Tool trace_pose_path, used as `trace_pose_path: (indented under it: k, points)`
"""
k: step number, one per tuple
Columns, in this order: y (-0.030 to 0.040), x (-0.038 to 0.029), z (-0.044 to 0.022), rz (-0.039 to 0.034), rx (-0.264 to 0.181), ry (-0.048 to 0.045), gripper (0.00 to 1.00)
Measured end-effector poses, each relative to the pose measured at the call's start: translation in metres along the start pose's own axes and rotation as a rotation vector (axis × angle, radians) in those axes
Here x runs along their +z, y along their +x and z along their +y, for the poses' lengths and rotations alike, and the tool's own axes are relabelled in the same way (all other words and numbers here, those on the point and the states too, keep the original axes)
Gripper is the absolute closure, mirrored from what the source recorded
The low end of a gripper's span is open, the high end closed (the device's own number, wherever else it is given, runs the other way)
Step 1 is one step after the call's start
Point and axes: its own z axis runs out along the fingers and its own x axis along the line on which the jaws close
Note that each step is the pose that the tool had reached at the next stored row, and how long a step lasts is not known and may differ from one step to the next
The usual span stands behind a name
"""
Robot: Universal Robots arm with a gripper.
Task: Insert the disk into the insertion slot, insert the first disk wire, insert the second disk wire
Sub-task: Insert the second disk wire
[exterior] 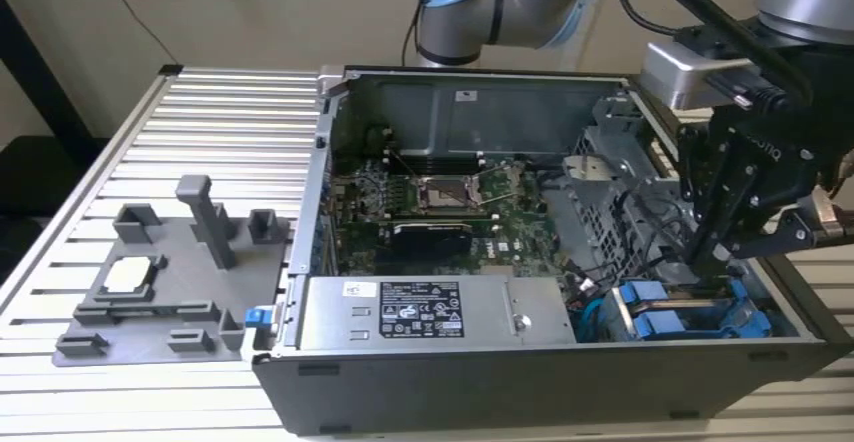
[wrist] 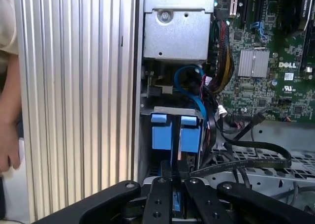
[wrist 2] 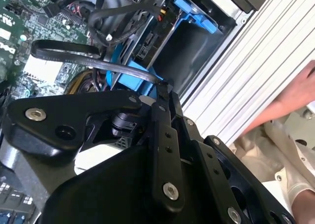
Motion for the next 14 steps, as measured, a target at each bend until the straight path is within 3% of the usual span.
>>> trace_pose_path:
  k: [4,8,12,14]
  points:
    - [0.0010,0.0006,-0.0073,-0.0020,-0.005,-0.0373,0.84]
    - [0.0025,0.0013,-0.0128,-0.0042,-0.009,-0.0667,0.84]
    - [0.0043,0.0019,-0.0174,-0.0085,-0.011,-0.0906,0.84]
    - [0.0047,0.0020,-0.0183,-0.0186,-0.012,-0.0932,0.84]
